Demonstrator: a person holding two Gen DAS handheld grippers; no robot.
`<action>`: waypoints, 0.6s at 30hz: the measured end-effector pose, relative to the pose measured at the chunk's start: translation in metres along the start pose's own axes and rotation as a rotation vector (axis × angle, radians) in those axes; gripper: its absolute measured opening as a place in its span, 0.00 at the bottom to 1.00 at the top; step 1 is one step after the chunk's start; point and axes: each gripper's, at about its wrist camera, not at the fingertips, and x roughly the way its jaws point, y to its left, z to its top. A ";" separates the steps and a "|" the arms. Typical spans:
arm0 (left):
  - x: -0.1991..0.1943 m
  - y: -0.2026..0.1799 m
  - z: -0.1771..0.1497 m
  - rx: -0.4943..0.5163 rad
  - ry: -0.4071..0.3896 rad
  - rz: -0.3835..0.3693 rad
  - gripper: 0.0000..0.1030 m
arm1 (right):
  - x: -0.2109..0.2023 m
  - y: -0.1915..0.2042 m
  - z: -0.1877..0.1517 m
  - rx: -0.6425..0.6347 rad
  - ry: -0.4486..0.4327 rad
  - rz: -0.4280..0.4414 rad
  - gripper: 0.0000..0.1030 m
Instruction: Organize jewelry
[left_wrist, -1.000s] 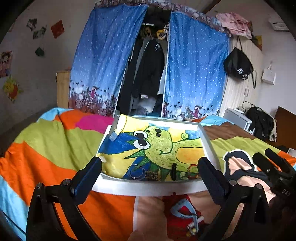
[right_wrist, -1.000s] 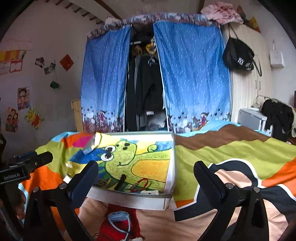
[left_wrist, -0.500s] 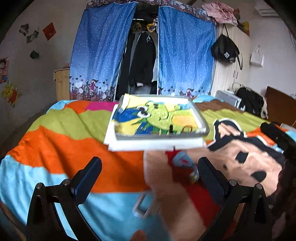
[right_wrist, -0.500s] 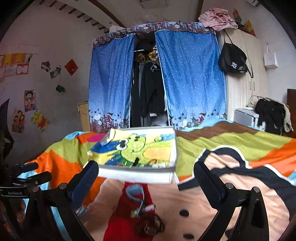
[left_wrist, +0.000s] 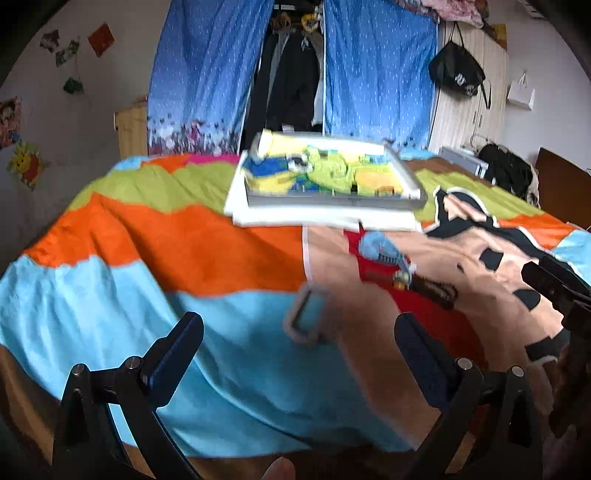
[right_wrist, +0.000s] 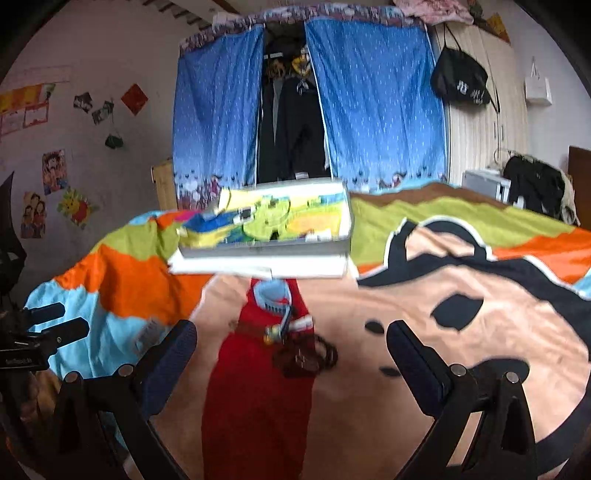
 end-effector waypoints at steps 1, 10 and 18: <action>0.007 -0.002 -0.005 0.004 0.033 -0.002 0.99 | 0.004 -0.001 -0.004 0.003 0.023 0.002 1.00; 0.039 -0.007 -0.020 0.033 0.126 0.006 0.98 | 0.036 -0.019 -0.029 0.080 0.191 0.101 1.00; 0.068 -0.009 -0.013 0.073 0.161 -0.010 0.98 | 0.061 -0.038 -0.027 0.119 0.264 0.192 1.00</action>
